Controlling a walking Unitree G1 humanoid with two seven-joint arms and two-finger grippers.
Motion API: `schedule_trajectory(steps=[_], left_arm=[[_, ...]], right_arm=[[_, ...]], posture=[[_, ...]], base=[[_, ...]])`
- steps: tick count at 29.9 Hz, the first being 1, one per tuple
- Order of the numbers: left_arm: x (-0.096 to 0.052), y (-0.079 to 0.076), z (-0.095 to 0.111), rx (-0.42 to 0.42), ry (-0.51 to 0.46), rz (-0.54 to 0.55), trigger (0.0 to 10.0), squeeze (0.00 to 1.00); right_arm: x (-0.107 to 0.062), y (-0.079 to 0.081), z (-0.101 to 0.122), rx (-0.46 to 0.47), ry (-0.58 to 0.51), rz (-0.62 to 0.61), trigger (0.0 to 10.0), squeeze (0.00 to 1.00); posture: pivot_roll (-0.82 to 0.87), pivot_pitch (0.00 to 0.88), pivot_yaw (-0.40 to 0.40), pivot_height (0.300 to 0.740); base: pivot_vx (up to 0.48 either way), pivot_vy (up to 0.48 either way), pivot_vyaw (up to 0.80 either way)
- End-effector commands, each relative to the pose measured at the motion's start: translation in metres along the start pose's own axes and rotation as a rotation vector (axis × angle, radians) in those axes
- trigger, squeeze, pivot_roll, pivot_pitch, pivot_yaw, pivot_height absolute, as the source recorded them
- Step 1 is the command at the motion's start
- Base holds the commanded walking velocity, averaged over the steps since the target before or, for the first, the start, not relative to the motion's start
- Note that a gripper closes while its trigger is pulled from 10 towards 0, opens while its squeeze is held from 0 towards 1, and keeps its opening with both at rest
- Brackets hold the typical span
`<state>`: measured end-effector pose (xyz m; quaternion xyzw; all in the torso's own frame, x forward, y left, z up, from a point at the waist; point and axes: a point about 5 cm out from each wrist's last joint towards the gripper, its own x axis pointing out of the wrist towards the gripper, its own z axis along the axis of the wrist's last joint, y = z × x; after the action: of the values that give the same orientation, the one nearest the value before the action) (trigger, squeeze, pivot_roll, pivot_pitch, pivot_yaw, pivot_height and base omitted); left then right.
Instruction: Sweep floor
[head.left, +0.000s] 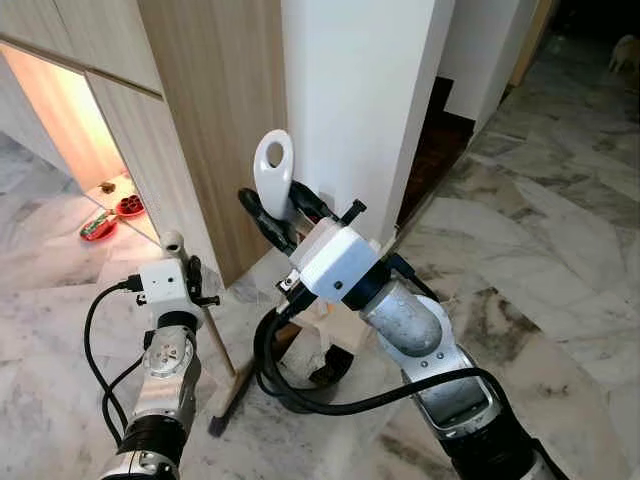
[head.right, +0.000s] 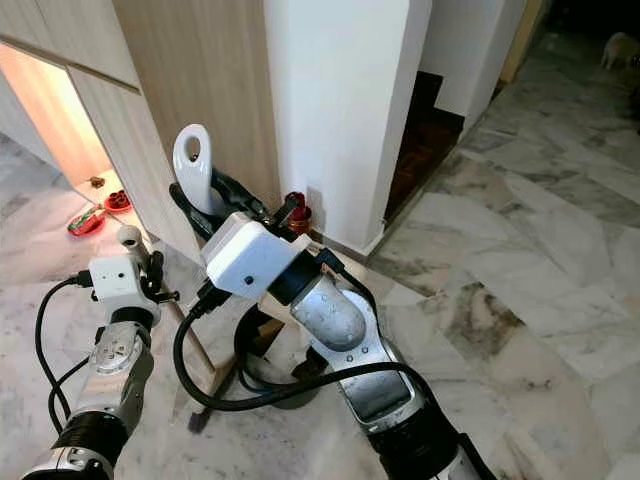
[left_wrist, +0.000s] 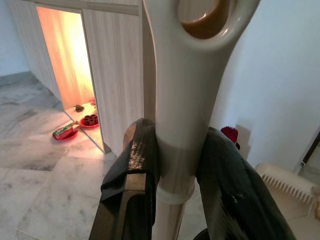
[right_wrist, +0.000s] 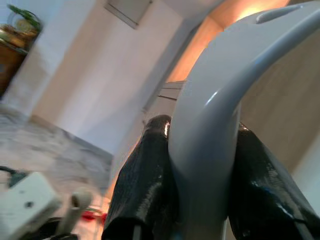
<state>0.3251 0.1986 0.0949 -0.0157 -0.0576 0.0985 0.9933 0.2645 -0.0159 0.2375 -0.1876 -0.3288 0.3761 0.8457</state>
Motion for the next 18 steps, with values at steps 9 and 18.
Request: schedule_trajectory(steps=[9,18], left_arm=[[0.006,-0.006,0.015,-0.018,-0.077,-0.018,10.0,0.0],[0.006,-0.006,0.016,-0.022,-0.084,-0.01,10.0,0.0]], right_arm=[[0.002,0.014,0.006,0.064,-0.02,0.08,10.0,0.0],[0.007,-0.026,0.023,-0.103,-0.124,-0.152,10.0,0.0]], posture=[[0.03,0.004,-0.011,0.74],[0.03,0.005,-0.018,0.74]], base=[[0.0,0.0,0.0],[0.0,0.0,0.0]])
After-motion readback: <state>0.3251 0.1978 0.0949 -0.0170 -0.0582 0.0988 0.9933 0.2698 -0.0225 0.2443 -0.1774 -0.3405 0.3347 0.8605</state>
